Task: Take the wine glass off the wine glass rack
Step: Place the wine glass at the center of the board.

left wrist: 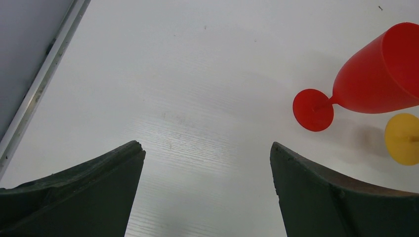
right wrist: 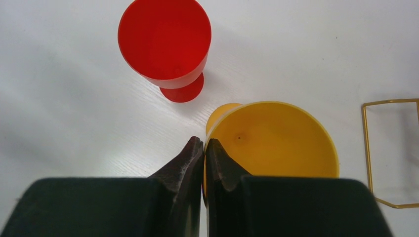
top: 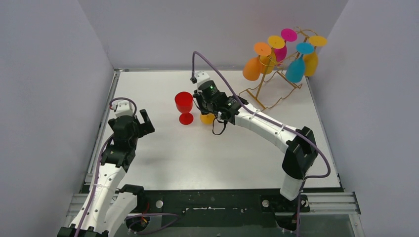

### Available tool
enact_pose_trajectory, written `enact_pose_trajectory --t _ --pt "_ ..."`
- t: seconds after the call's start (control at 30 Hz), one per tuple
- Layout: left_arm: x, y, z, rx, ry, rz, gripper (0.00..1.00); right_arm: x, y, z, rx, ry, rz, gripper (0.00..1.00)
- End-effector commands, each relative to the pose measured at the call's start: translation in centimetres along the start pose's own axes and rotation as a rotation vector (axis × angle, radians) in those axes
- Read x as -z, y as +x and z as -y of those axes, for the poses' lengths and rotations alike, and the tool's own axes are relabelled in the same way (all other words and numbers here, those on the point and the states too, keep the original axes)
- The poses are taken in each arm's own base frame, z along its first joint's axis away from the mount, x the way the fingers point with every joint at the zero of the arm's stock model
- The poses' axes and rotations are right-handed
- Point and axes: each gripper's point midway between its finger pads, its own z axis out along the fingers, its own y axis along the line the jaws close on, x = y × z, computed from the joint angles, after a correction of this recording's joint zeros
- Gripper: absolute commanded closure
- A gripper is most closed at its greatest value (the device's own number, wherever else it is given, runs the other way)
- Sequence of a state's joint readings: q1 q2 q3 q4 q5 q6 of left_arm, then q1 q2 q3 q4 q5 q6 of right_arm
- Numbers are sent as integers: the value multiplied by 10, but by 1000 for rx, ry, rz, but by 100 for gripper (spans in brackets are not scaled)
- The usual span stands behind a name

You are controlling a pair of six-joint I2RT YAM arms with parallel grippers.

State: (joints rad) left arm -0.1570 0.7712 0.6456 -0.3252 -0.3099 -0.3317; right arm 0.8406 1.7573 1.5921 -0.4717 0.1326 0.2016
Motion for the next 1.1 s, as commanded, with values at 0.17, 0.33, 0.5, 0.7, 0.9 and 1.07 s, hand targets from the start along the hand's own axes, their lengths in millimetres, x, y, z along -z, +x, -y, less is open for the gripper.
enact_pose_trajectory --t 0.17,0.33,0.5,0.7,0.9,1.07 --pt "2 -11 -4 1 -21 41 3 -11 -31 25 -99 90 69 100" --pt "4 -11 -5 -1 -24 43 3 -25 -26 36 -115 104 50 100" --pt "5 -11 -4 -1 -21 49 3 -38 -24 35 -124 91 31 100" --pt "5 -12 -4 -3 -17 55 3 -52 -25 28 -117 64 11 100" --pt "5 -11 -4 -6 -16 53 3 -66 -20 24 -110 59 -24 100" --pt "5 -11 -3 -7 -10 53 3 -75 -16 20 -101 46 -50 97"
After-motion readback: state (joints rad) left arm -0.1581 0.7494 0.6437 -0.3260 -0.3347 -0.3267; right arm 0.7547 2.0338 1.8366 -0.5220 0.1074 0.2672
